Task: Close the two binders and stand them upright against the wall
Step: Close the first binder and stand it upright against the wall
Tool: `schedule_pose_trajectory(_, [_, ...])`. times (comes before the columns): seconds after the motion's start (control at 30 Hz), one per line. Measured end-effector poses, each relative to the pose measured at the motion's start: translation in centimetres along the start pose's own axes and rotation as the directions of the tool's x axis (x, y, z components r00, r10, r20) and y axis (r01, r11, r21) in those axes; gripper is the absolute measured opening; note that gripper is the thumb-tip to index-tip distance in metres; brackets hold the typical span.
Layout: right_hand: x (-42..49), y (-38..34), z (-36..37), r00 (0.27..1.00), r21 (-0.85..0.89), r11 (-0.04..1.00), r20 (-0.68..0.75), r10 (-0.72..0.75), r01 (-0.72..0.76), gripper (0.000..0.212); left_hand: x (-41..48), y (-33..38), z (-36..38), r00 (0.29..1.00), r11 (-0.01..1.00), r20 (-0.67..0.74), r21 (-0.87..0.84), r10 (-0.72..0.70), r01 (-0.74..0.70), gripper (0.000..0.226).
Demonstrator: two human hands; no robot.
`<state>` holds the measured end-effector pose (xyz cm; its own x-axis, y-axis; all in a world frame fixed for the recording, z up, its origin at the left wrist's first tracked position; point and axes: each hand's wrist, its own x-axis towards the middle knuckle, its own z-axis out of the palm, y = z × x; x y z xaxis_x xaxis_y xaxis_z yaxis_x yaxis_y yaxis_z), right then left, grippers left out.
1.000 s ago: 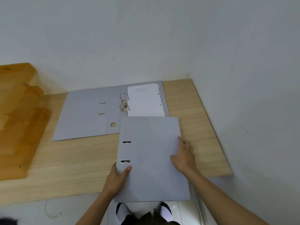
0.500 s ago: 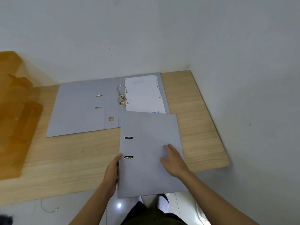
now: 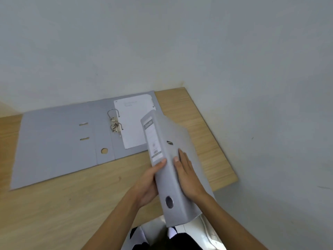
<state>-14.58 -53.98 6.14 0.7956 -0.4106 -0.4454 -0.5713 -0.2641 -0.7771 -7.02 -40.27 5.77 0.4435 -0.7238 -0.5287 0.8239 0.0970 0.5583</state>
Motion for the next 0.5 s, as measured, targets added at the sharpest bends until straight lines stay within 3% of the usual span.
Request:
schedule_pose_trajectory(0.1, [-0.3,-1.2,-1.7,0.994,0.185,0.977,-0.059,-0.092,0.102,0.078,0.6,1.4,1.8,0.997,0.981,0.067,0.188,0.028,-0.04,0.055])
schedule_pose_trajectory(0.2, [-0.3,-2.3,-3.9,0.967,0.22,0.944,-0.121,-0.222,0.245,0.073,1.5,2.4,3.9,0.979,0.935,0.135,0.298,0.156,-0.19,0.057])
schedule_pose_trajectory(0.33, [0.7,-4.5,-7.9,0.904,0.224,0.886,-0.241,-0.353,0.406,0.07,3.6,3.6,6.8,0.899,0.764,0.238,0.473,0.367,-0.438,0.074])
schedule_pose_trajectory(0.5, [2.4,-5.8,-12.1,0.853,0.18,0.851,-0.288,-0.435,0.494,0.07,7.5,4.8,8.2,0.824,0.543,0.248,0.65,0.509,-0.531,0.089])
